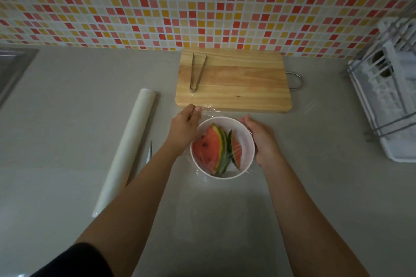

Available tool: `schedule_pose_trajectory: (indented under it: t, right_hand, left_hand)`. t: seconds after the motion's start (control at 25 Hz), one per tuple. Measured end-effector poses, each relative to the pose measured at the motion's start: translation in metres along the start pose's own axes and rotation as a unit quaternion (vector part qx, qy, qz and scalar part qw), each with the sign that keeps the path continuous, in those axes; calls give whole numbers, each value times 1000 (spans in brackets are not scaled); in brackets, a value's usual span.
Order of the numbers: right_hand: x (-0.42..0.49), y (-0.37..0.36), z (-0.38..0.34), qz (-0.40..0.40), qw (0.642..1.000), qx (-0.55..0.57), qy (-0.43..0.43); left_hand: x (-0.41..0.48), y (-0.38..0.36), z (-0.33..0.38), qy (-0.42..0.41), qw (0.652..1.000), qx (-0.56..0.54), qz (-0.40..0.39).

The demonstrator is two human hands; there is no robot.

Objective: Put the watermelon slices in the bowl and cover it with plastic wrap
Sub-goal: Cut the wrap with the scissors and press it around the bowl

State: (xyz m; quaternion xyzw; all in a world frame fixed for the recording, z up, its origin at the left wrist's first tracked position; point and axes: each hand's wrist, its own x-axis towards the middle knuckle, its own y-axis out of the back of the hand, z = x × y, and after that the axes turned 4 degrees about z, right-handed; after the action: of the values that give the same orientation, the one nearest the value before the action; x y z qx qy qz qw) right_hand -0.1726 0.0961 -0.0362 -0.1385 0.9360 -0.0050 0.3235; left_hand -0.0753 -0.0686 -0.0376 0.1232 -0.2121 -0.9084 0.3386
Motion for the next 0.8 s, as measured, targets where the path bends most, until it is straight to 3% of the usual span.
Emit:
schedule_pose_trajectory:
  t: [0.12,0.8]
  right_hand:
    - [0,-1,-2,-1,1000,13,-9]
    - [4,-5,1,45,999,10,18]
  left_hand:
    - [-1,5,-5,86,978,-166,-93]
    - [1,7,-2,155,957,-197,-148]
